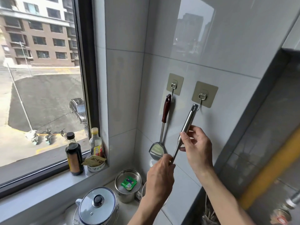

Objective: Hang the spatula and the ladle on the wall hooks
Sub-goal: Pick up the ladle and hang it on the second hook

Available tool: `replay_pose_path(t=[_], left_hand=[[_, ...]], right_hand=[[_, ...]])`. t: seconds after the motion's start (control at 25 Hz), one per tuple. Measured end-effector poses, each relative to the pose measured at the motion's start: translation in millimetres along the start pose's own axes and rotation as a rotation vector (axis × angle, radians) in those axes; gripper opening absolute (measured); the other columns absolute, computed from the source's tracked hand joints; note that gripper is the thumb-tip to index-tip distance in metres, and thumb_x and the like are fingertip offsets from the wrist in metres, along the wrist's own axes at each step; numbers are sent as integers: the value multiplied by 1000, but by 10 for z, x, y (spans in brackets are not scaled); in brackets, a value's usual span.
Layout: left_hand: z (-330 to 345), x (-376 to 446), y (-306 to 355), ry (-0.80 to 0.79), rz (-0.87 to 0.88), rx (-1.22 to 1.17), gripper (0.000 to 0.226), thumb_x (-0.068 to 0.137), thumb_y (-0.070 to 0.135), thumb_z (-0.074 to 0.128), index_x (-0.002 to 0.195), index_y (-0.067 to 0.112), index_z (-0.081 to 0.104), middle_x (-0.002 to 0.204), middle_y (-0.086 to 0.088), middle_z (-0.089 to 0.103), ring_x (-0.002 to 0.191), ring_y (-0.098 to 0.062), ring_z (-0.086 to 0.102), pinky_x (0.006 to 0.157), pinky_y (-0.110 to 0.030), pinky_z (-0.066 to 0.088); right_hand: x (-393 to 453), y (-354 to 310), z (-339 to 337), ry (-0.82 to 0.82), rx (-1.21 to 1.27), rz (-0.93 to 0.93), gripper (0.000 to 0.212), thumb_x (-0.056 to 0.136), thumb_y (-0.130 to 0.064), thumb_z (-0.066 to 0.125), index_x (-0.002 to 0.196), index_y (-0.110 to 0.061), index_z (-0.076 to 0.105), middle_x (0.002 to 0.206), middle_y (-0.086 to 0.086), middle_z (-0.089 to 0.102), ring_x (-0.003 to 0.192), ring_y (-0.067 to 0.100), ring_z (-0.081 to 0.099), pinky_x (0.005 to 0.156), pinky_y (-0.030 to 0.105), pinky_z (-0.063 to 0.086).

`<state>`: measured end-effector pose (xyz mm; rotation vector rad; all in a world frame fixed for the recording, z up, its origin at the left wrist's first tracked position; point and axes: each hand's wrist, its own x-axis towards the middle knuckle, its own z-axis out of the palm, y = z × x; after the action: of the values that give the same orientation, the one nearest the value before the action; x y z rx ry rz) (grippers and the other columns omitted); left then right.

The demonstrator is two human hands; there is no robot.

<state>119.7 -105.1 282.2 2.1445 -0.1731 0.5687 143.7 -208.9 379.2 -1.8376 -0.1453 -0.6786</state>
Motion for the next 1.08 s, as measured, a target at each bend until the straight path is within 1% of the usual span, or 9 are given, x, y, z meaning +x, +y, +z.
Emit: replay_pose_path(t=[0.2,0.32,0.48,0.6,0.76,0.84,0.92,1.0,1.08], left_hand=[[155,46,-72,-27,-43,-24,13,91,27,60,94,26,47,89,2,71,76,-25,64,65,-41,51],[247,83,-98,-41,-67,-47,14,90,27,60,94,27,47,88,2,71,77,-24,64,66,-39,51],[392,232,-71,-62,-129,-101,15,89,26,61,92,29,46,85,5,71,75,-19,63,67,-39,52],[491,322,-89,-70,-130,-112,13,88,25,61,92,29,48,86,6,71,76,-18,65,69,-39,54],[625,369,-123,-80,-112,-126,13,86,24,63,92,27,52,82,6,71,73,-15,66,70,-39,57],[649,385,-122,-86,-108,-122,12,86,23,63,93,26,53,81,5,71,73,-15,67,71,-40,57],[670,400,-132,-92,-110,-128,11,85,23,62,93,26,55,81,4,72,73,-14,68,71,-40,58],[667,395,-147,-99,-112,-134,10,85,24,62,93,25,55,82,4,72,74,-13,68,72,-40,57],[648,375,-177,-99,-115,-133,12,84,26,64,94,25,56,83,3,72,77,-12,67,73,-39,57]], right_hand=[[59,158,-1,8,-12,39,26,90,-13,65,87,-38,59,83,2,72,61,17,69,55,47,62],[50,229,-5,9,-20,36,26,90,-14,65,89,-39,59,85,-2,72,64,13,69,57,47,62],[17,419,-55,36,-9,72,20,88,-13,64,100,-29,62,92,-3,73,77,17,71,67,52,61],[-86,564,-135,51,11,109,23,87,-11,63,105,-25,62,95,-4,73,82,16,71,71,52,61],[-204,707,-207,30,-19,109,24,89,-10,62,111,-20,62,100,-7,71,85,5,69,71,38,62],[-237,742,-213,24,-21,98,25,89,-10,62,111,-21,62,99,-10,70,85,0,67,70,25,60],[-249,772,-215,22,-38,92,24,88,-10,63,110,-21,63,98,-8,71,85,-3,66,68,11,54],[-268,802,-204,19,-60,79,23,88,-9,64,108,-20,64,97,-4,72,84,-3,66,66,5,49],[-292,822,-185,9,-73,69,23,87,-7,64,107,-18,64,95,-2,72,81,-2,66,64,5,49]])
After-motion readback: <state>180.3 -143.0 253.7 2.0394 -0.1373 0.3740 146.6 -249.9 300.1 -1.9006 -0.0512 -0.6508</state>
